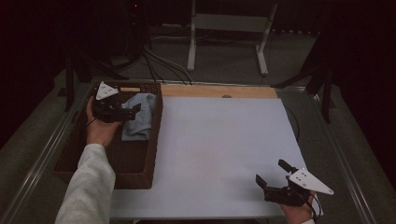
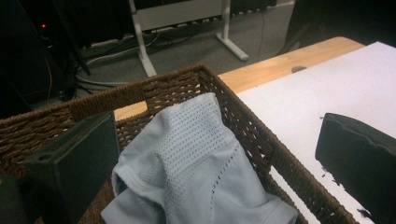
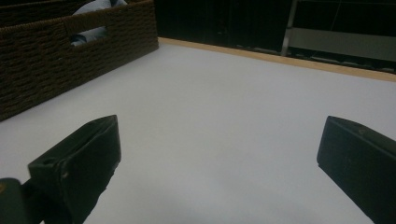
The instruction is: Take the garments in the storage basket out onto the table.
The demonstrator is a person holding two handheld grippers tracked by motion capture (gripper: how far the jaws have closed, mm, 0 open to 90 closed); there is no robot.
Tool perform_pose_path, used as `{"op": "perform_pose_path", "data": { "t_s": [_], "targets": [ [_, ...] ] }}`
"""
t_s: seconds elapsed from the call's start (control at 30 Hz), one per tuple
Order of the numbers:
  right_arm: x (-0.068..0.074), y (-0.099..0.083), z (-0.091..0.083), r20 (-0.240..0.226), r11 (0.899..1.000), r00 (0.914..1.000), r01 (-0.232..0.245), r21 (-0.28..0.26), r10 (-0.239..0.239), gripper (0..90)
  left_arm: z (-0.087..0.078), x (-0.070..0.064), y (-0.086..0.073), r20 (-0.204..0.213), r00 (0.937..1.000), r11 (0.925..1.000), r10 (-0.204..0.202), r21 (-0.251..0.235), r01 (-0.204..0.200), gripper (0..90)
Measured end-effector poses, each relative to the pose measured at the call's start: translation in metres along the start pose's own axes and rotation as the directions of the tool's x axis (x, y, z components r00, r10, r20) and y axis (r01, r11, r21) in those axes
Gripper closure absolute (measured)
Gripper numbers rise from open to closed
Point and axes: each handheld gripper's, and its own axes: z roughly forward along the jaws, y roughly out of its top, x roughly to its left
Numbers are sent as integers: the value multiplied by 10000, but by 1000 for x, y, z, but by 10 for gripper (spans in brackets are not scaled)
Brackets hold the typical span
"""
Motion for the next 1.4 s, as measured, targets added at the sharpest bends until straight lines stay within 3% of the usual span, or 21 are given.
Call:
{"op": "perform_pose_path", "data": {
  "t_s": [0.23,1.0,1.2,1.4],
  "targets": [
    [0,0,0,-5,10000,10000,-1,1,1,0,7,0,0,12,9999,9999,130,-37,-130,6],
    [0,0,0,-48,10000,10000,39,12,-39,0,33,0,-7,-197,9994,9996,-268,91,270,16],
    [0,0,0,-47,10000,10000,35,13,-35,0,41,-1,-10,-447,9980,9983,-449,357,465,16],
    [0,0,0,-59,10000,10000,26,33,-26,0,48,-2,-14,-435,9977,9965,-519,636,547,21]
  ]
}}
